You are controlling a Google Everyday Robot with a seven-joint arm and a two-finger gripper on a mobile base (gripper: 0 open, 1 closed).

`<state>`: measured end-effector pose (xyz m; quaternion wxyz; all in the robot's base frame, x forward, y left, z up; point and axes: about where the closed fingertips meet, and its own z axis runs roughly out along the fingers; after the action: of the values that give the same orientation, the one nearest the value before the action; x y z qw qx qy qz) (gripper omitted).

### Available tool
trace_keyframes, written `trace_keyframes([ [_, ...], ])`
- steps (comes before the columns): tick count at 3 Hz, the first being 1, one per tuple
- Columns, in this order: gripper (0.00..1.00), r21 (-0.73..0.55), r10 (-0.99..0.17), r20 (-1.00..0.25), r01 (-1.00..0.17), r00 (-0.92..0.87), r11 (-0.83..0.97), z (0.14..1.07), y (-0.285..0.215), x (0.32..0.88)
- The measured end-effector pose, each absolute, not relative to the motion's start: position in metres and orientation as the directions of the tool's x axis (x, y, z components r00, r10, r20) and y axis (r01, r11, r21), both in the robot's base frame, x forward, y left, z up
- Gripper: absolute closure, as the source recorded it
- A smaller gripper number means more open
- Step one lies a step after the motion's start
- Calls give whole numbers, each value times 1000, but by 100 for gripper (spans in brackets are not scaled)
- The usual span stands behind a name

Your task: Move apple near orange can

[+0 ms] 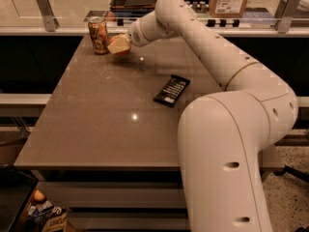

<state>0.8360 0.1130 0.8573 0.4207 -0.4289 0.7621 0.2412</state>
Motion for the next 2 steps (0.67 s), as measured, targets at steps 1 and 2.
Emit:
trace_keyframes([
  [1,100,18,-464,-833,-854,-301,520,852,115,839],
  [2,82,21,-465,-833,-856,-301,517,849,118,839],
])
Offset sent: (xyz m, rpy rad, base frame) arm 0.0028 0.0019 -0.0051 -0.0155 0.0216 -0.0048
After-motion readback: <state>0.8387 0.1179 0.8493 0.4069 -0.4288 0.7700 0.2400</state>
